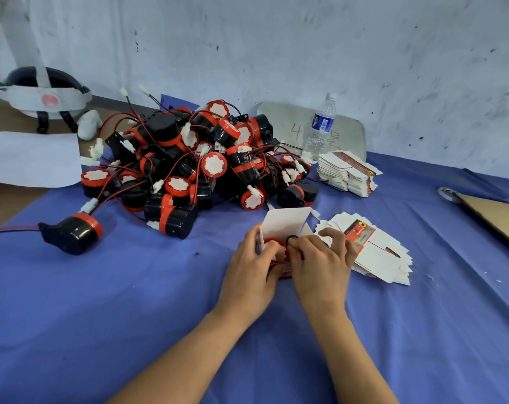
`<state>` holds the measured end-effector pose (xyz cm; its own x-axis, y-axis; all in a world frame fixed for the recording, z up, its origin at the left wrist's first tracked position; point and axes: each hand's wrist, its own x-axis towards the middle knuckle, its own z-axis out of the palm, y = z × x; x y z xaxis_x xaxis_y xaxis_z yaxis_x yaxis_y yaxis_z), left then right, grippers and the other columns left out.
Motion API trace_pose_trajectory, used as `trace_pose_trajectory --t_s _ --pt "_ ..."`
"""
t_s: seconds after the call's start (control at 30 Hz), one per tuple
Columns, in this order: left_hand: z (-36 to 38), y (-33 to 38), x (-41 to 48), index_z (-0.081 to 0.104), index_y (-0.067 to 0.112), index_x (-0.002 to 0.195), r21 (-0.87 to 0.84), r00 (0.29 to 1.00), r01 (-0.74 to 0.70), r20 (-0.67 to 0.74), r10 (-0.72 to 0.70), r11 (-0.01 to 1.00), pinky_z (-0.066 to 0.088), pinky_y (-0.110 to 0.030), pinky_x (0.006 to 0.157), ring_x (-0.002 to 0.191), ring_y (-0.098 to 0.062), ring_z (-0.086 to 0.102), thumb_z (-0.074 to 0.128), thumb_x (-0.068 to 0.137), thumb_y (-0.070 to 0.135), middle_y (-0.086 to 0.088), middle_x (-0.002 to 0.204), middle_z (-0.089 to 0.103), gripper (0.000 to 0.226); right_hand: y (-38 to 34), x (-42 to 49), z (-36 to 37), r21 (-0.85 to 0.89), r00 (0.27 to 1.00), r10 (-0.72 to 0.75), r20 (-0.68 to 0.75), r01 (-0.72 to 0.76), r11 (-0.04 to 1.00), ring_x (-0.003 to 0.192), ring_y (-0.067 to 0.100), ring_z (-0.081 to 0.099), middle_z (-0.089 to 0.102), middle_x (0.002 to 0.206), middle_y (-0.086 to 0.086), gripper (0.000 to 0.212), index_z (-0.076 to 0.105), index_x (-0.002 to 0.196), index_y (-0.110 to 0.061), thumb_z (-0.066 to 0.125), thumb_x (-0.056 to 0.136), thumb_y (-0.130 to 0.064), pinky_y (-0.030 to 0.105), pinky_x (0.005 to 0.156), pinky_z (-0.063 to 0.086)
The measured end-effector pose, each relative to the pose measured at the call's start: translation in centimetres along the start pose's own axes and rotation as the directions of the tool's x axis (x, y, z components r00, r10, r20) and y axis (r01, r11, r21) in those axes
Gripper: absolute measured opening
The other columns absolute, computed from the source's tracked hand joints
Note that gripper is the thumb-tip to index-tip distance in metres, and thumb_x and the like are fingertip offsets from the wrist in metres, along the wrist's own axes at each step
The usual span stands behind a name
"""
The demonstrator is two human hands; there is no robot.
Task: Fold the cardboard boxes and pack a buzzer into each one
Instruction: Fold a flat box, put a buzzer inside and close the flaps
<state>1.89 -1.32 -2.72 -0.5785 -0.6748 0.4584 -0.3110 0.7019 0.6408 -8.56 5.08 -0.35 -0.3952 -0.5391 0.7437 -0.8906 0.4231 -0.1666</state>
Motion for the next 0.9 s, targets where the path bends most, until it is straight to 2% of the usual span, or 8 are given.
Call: trace_pose_trajectory --t_s 0.1,0.2,0.37,0.47,0.53,0.6,0.7,0.9 --pt "-0.1 -0.1 -0.1 0.059 0.027 0.111 -0.058 1.0 -0.004 -0.01 0.003 0.998 0.051 -0.041 0.088 0.122 -0.025 0.049 0.061 0.091 0.015 0.002 0.146 0.033 0.023 0.1 -0.2 0.0 0.06 0.986 0.047 0.157 -0.057 0.997 0.136 0.039 0.037 0.058 0.136 0.0 0.016 0.077 0.07 -0.015 0.073 0.084 -0.021 0.05 0.108 0.018" --pt "-0.2 -0.1 -0.1 0.038 0.051 0.125 -0.103 1.0 -0.018 0.008 0.019 0.994 0.049 -0.04 0.096 0.129 -0.02 0.044 0.063 0.091 0.014 0.004 0.15 0.03 0.056 0.9 0.0 0.4 0.09 0.953 0.096 0.288 -0.126 0.988 0.148 0.028 0.013 0.028 0.155 -0.014 0.027 0.078 0.076 -0.014 0.062 0.093 -0.027 0.047 0.115 0.01" --pt "0.0 -0.2 0.1 0.021 0.046 0.142 -0.204 1.0 0.024 -0.003 -0.025 0.979 0.035 -0.027 0.11 0.136 -0.01 0.035 0.069 0.088 0.016 0.009 0.151 0.033 0.078 0.6 0.2 0.1 0.499 0.937 0.184 0.297 -0.317 0.807 0.119 -0.019 0.037 0.024 0.153 -0.008 0.018 0.069 0.091 -0.017 0.064 0.087 -0.001 0.0 0.087 0.032" --pt "0.2 -0.4 0.1 0.029 0.03 0.148 -0.211 0.998 0.055 -0.011 -0.059 0.976 0.036 -0.025 0.107 0.134 -0.01 0.038 0.068 0.089 0.018 0.01 0.148 0.037 0.071 0.9 0.4 0.1 0.643 0.939 0.168 0.3 -0.329 0.692 0.121 0.0 0.046 0.04 0.142 -0.005 0.055 0.052 0.121 -0.034 0.06 0.084 0.006 0.007 0.084 0.041" --pt "0.2 -0.5 0.2 0.022 0.034 0.15 -0.195 0.998 0.054 -0.02 -0.059 0.979 0.039 -0.025 0.104 0.131 -0.01 0.038 0.067 0.091 0.021 0.009 0.148 0.035 0.076 0.8 0.4 0.0 0.738 0.889 0.209 0.408 -0.455 0.497 0.105 0.008 0.059 0.057 0.126 -0.009 0.06 0.047 0.134 -0.035 0.053 0.089 0.003 0.019 0.08 0.048" --pt "0.1 -0.6 0.2 0.008 0.045 0.146 -0.161 0.999 0.039 -0.018 -0.043 0.986 0.041 -0.026 0.1 0.126 -0.012 0.041 0.065 0.092 0.021 0.007 0.147 0.033 0.083 0.9 0.4 0.0 0.773 0.832 0.277 0.481 -0.552 0.314 0.092 0.01 0.065 0.067 0.109 -0.012 0.044 0.056 0.126 -0.031 0.05 0.091 -0.005 0.025 0.076 0.051" --pt "0.0 -0.6 0.2 -0.001 0.052 0.139 -0.127 0.999 0.038 0.004 -0.038 0.991 0.036 -0.024 0.102 0.132 -0.014 0.035 0.063 0.093 0.021 0.006 0.152 0.029 0.085 1.3 0.8 -0.1 0.745 0.787 0.335 0.518 -0.608 0.275 0.095 0.014 0.067 0.073 0.096 -0.008 0.028 0.072 0.098 -0.021 0.05 0.092 -0.005 0.035 0.083 0.052" --pt "0.5 -1.1 0.5 0.035 0.034 0.147 -0.057 0.986 0.105 0.137 -0.097 0.993 0.031 -0.041 0.113 0.144 -0.018 0.021 0.051 0.098 0.035 0.003 0.163 0.002 0.051 1.2 0.6 0.0 0.687 0.736 0.279 0.617 -0.677 0.265 0.079 -0.006 0.065 0.072 0.103 -0.005 0.029 0.077 0.07 -0.029 0.066 0.085 -0.008 0.006 0.063 0.045"
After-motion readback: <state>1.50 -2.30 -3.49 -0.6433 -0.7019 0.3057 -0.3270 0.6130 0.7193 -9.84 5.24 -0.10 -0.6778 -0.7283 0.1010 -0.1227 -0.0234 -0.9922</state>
